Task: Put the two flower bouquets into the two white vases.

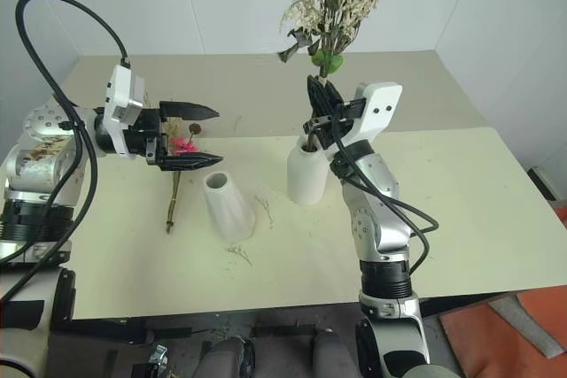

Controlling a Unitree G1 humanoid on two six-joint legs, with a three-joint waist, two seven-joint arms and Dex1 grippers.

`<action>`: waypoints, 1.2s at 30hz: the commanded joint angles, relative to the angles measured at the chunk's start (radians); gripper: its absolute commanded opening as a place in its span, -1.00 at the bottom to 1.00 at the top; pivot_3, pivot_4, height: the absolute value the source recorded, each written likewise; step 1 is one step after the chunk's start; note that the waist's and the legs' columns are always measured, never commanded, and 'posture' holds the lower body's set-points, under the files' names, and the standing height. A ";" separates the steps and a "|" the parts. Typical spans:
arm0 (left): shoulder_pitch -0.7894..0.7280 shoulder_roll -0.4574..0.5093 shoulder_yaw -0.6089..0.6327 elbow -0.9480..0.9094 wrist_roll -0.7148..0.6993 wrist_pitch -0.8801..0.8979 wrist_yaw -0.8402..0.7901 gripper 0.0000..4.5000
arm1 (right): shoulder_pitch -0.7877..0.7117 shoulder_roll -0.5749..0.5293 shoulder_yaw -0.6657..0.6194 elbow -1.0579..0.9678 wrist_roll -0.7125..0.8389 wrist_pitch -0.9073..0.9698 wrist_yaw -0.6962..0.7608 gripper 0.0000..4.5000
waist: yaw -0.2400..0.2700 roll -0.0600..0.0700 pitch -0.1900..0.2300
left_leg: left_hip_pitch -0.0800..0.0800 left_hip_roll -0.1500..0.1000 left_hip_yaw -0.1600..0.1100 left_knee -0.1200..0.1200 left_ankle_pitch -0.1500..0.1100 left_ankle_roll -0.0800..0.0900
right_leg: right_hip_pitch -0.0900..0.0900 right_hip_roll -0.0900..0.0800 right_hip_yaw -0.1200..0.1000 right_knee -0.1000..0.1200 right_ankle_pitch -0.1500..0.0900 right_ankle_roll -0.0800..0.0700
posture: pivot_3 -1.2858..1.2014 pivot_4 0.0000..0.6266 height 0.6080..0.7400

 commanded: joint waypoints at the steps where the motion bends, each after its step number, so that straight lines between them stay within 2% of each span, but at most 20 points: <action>1: 0.001 0.022 0.028 -0.033 -0.018 0.007 0.009 1.00 | 0.015 -0.003 0.019 -0.004 -0.027 -0.075 0.030 -0.57 | 0.000 0.000 0.000 | 0.000 0.000 0.000 0.000 0.000 0.000 | 0.000 0.000 0.000 0.000 0.000 0.000 | 0.03 -0.52 1.00; 12: -0.004 0.030 0.026 -0.016 -0.017 -0.002 0.008 1.00 | 0.102 0.007 0.067 -0.029 -0.050 -0.122 0.062 0.99 | 0.000 0.000 0.000 | 0.000 0.000 0.000 0.000 0.000 0.000 | 0.000 0.000 0.000 0.000 0.000 0.000 | 0.03 -0.52 1.00; 21: -0.014 0.021 0.024 0.004 -0.014 -0.010 0.012 1.00 | 0.165 0.003 0.086 -0.090 -0.055 -0.127 0.066 0.99 | 0.001 0.000 0.000 | 0.000 0.000 0.000 0.000 0.000 0.000 | 0.000 0.000 0.000 0.000 0.000 0.000 | 0.03 -0.52 1.00; 27: 0.067 0.052 0.086 -0.058 -0.044 0.065 0.079 1.00 | 0.267 -0.066 0.076 -0.267 -0.019 -0.061 0.081 0.99 | 0.001 0.000 0.000 | 0.000 0.000 0.000 0.000 0.000 0.000 | 0.000 0.000 0.000 0.000 0.000 0.000 | 0.03 -0.52 1.00; 31: 0.118 0.071 0.142 -0.090 -0.017 0.185 0.266 1.00 | 0.325 -0.174 0.016 -0.417 0.069 0.056 0.099 0.99 | 0.002 0.000 0.000 | 0.000 0.001 -0.001 0.000 0.000 0.000 | 0.000 0.000 0.000 0.000 0.000 0.000 | 0.03 -0.52 1.00; 36: 0.133 0.050 0.134 -0.155 0.037 0.479 0.557 1.00 | 0.329 -0.457 -0.109 -0.541 0.289 0.326 0.201 0.99 | 0.015 0.000 0.000 | 0.004 0.000 -0.001 0.000 0.000 0.000 | 0.005 0.000 -0.001 -0.002 0.000 0.000 | 0.03 -0.52 1.00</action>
